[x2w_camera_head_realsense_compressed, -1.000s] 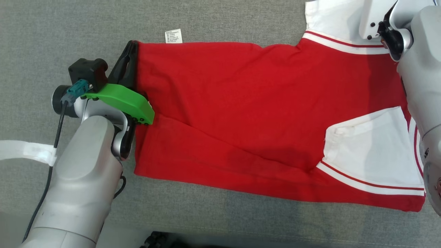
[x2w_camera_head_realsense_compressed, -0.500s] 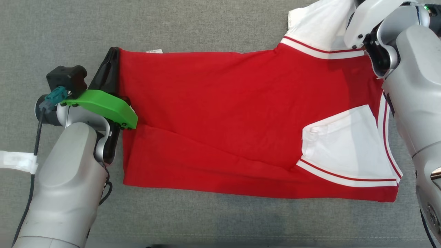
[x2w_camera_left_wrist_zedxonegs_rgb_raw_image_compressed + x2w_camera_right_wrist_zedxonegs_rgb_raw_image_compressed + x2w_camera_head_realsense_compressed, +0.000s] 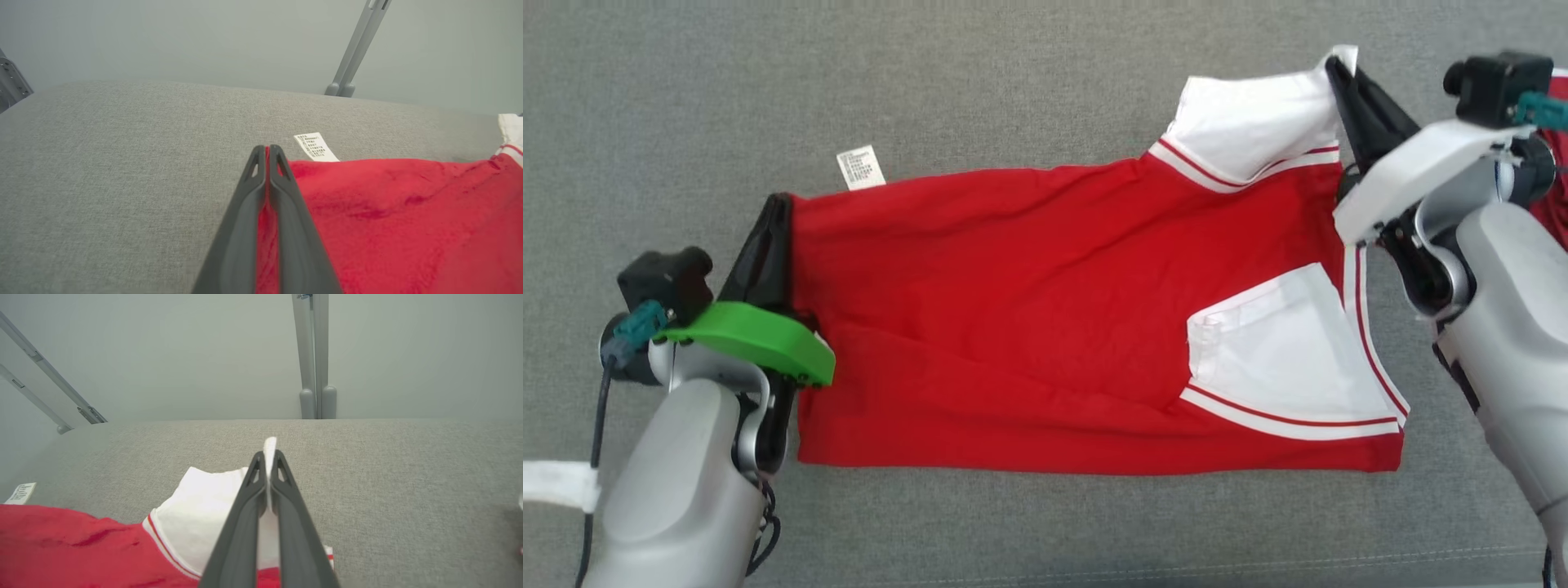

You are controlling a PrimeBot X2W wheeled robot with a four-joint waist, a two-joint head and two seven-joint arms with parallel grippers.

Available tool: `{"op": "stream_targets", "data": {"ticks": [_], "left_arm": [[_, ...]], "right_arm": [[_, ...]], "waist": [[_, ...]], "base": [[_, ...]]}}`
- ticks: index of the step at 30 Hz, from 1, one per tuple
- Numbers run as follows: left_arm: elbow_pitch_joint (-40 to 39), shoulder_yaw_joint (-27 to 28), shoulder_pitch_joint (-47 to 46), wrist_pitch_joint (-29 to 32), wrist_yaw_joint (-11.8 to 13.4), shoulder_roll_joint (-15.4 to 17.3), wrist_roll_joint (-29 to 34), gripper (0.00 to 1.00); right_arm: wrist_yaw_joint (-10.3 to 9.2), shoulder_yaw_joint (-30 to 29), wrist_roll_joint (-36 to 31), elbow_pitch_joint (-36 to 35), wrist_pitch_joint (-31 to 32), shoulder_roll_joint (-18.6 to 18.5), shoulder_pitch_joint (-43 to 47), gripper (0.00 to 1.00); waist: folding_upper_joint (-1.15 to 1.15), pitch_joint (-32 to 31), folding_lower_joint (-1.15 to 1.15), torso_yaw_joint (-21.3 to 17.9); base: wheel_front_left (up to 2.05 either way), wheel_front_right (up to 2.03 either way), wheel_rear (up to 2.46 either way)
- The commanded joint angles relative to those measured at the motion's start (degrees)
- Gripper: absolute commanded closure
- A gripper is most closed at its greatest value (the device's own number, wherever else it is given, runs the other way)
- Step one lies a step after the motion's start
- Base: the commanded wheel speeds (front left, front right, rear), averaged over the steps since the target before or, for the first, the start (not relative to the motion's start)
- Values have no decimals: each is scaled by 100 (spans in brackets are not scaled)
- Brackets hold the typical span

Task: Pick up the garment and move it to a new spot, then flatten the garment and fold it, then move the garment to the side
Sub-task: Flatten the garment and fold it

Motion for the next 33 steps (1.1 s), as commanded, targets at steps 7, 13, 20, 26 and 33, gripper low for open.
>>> {"op": "stream_targets", "data": {"ticks": [7,13,20,26,33], "left_arm": [[-725,125,1049,3,270,132,-198,100],[-1223,162,1805,66,483,118,-370,100],[-1486,200,2384,67,655,74,-493,100],[-1432,154,2630,118,711,59,-561,100],[-1007,95,2634,159,635,17,-631,100]], "right_arm": [[-7,2,396,-1032,-260,-273,1485,100],[-7,-205,405,-1560,-222,-301,2508,100],[-7,-547,238,-1710,-166,-146,3192,100],[-6,-721,43,-1848,-41,31,3560,100],[-6,-721,-202,-1699,102,179,3725,100]], "waist": [[0,-436,0,-214],[0,-536,0,-302],[0,-593,0,-334],[0,-685,0,-360],[0,-807,0,-425]], "base": [[0,0,0],[0,0,0],[0,0,0],[0,0,0],[0,0,0]]}}
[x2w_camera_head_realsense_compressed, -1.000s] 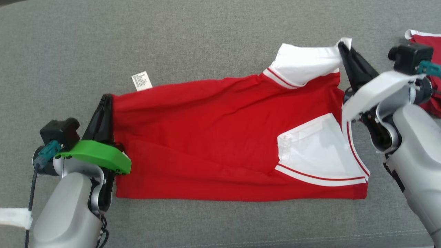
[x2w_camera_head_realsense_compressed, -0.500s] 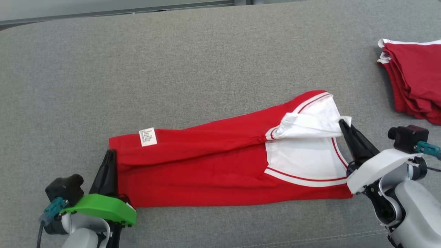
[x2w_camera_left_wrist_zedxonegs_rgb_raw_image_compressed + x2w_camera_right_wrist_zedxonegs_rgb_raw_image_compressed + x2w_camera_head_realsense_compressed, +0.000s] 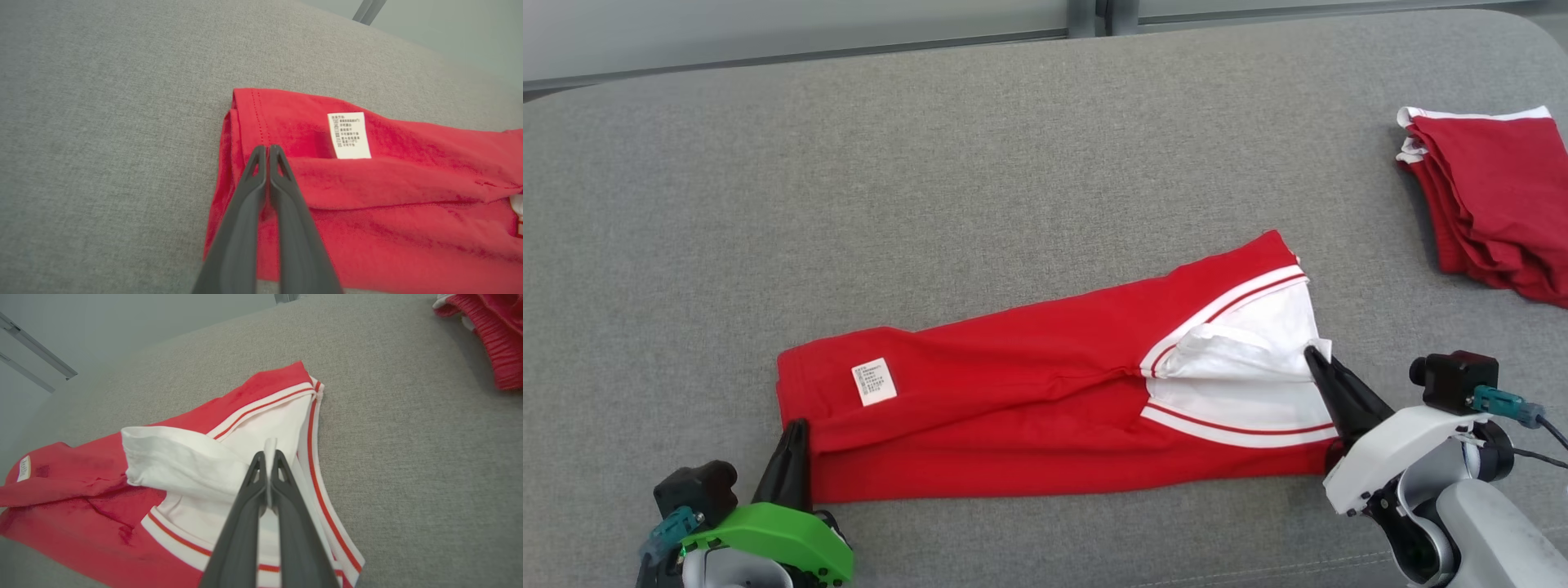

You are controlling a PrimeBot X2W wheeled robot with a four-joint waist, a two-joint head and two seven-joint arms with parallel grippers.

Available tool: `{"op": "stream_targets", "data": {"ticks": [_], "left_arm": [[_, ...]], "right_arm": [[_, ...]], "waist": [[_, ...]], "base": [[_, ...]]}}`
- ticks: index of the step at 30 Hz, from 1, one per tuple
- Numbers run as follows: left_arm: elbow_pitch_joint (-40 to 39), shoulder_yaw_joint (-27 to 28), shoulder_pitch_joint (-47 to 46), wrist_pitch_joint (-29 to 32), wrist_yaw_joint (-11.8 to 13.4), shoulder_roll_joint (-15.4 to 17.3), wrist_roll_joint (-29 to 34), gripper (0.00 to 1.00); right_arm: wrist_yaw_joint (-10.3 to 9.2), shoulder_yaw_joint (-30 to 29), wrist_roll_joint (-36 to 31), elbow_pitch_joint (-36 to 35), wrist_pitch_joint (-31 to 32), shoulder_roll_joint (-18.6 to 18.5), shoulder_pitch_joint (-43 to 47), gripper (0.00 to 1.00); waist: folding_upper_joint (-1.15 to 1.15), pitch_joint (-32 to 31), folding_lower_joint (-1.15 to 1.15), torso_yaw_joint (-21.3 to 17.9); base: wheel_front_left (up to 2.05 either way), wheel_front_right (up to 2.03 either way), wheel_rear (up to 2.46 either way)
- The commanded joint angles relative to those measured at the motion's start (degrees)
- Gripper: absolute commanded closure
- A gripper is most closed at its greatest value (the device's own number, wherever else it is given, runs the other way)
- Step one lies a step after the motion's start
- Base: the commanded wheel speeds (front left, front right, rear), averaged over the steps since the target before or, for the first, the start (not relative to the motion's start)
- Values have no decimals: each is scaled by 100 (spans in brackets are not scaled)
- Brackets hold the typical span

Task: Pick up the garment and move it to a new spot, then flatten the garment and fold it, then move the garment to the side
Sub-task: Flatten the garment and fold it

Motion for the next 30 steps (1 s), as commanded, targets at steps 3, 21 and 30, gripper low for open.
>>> {"op": "stream_targets", "data": {"ticks": [3,21,30], "left_arm": [[139,-42,86,41,-71,-9,-56,100],[-591,588,573,-222,207,-69,190,0],[-1100,761,532,-213,302,-181,677,0]], "right_arm": [[-2,27,-160,120,-44,40,133,93],[-2,-351,-587,278,-368,32,757,0],[-2,-739,-775,63,-267,64,651,0]], "waist": [[1,-56,0,-43],[1,-308,0,-169],[1,-450,0,-166]], "base": [[0,0,0],[0,0,0],[0,0,0]]}}
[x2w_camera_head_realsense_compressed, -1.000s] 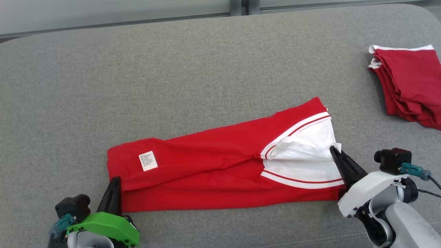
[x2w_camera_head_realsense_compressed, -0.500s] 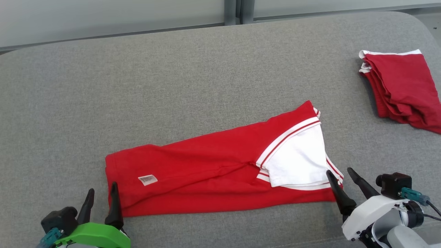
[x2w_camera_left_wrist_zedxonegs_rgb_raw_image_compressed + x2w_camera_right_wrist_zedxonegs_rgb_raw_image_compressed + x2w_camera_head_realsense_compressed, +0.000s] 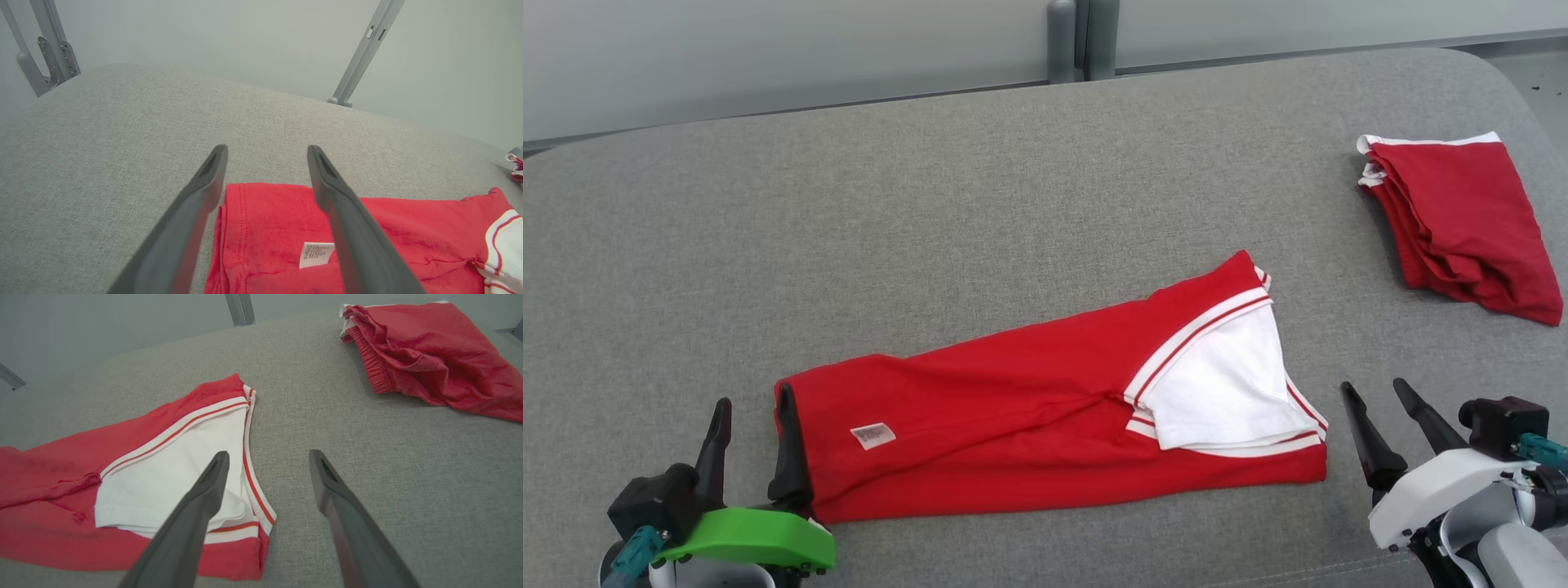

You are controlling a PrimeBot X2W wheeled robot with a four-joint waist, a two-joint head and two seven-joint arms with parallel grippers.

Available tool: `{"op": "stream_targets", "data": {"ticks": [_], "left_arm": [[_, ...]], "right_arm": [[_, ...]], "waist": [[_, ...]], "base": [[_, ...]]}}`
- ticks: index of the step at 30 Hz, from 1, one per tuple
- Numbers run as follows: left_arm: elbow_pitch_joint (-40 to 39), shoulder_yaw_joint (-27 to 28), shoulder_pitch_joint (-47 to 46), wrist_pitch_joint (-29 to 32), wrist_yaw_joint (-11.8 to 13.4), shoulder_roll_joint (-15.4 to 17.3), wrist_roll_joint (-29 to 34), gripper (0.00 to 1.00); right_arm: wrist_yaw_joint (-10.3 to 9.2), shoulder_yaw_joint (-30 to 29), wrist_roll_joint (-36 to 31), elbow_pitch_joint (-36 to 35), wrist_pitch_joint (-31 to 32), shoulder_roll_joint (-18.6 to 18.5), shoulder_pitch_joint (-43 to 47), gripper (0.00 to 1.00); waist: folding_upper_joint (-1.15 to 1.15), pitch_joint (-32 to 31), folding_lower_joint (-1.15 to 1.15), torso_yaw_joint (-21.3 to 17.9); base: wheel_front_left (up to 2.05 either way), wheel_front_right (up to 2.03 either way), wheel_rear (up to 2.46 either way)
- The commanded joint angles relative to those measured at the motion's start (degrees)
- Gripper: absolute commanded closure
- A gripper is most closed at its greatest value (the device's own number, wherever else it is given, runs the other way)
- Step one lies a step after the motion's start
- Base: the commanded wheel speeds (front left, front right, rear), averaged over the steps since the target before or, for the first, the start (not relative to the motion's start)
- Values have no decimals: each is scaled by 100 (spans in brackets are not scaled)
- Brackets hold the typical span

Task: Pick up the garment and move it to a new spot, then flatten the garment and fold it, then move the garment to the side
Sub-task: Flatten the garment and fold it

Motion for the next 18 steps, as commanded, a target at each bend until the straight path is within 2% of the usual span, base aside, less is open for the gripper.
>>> {"op": "stream_targets", "data": {"ticks": [1,8,18], "left_arm": [[-31,19,24,-14,23,-11,93,0],[-159,-37,-34,-15,41,-100,339,0],[-214,-63,-3,-16,48,-243,435,0]], "right_arm": [[0,-47,-64,-60,30,1,-65,0],[-1,-235,-190,-62,393,56,-305,0],[0,-236,-179,896,1221,183,-1050,0]], "waist": [[0,-50,0,20],[0,-213,0,146],[0,-57,0,675]], "base": [[0,0,0],[0,0,0],[0,0,0]]}}
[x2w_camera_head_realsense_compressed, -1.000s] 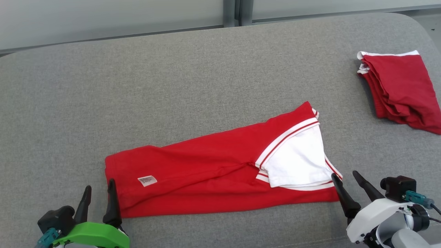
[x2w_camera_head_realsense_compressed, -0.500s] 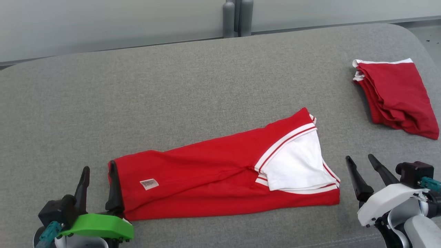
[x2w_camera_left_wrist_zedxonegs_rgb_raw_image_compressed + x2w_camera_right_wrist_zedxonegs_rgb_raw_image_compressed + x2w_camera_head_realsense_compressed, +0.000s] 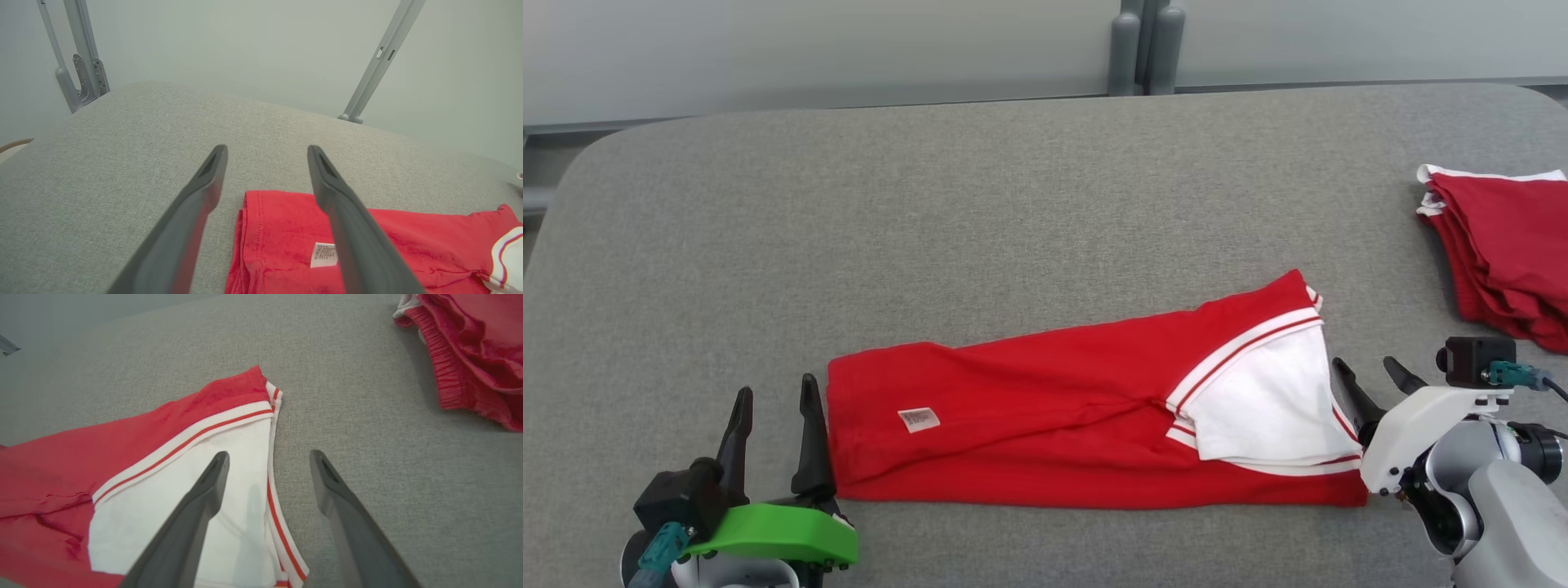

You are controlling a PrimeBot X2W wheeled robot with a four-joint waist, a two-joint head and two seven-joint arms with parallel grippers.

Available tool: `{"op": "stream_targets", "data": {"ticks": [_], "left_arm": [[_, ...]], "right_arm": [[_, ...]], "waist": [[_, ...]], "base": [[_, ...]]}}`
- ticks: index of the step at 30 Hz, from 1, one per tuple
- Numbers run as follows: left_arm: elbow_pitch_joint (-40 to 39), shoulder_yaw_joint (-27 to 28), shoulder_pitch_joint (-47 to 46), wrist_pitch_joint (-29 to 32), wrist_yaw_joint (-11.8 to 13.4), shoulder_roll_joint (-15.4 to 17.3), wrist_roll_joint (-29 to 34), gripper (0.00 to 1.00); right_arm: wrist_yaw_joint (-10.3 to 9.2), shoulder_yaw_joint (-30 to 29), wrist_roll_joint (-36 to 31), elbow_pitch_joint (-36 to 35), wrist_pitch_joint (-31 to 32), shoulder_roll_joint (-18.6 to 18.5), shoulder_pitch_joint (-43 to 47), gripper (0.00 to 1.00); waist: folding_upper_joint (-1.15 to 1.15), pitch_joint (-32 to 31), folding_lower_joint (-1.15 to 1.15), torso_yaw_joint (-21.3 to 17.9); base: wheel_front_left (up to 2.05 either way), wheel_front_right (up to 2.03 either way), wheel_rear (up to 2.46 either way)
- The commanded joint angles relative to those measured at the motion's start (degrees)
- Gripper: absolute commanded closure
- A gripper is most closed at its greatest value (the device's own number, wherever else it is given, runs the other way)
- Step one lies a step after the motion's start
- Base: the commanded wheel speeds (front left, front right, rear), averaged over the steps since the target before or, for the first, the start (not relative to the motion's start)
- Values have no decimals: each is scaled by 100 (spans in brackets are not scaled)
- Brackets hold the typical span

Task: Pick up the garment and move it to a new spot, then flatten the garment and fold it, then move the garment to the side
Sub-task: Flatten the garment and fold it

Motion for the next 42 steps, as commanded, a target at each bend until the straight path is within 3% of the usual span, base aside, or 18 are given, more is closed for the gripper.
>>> {"op": "stream_targets", "data": {"ticks": [1,13,21,22,23,24,25,29,38,42], "left_arm": [[4,13,7,-15,-14,-18,54,0],[53,86,-116,-16,-76,-88,110,0],[56,177,-53,-16,-101,-123,156,0],[60,185,-51,-16,-101,-130,162,0],[60,185,-51,-16,-101,-130,162,0],[61,194,-55,-16,-103,-137,168,0],[61,204,-59,-16,-107,-142,164,0],[68,225,-67,-16,-119,-169,189,0],[80,299,18,-16,-131,-169,210,0],[80,289,77,-15,-135,-156,221,0]], "right_arm": [[0,6,23,179,84,-1,-118,0],[0,135,31,1472,196,0,-650,0],[0,489,87,1806,266,36,-788,0],[1,555,76,1805,254,39,-799,12],[1,555,76,1805,254,39,-799,12],[1,612,30,1813,223,21,-820,44],[1,669,-46,1834,209,-9,-848,60],[-7,728,-278,1947,53,-75,-964,100],[-8,534,-362,2010,-245,-175,-1264,100],[-7,481,-275,1809,-221,-386,-1310,100]], "waist": [[0,146,0,202],[0,318,0,629],[0,337,0,636],[0,338,0,627],[0,338,0,627],[0,340,0,619],[0,341,0,610],[0,341,0,557],[0,245,0,244],[0,175,0,20]], "base": [[0,0,0],[0,0,0],[0,0,0],[0,0,0],[0,0,0],[0,0,0],[0,0,0],[0,0,0],[0,0,0],[0,0,0]]}}
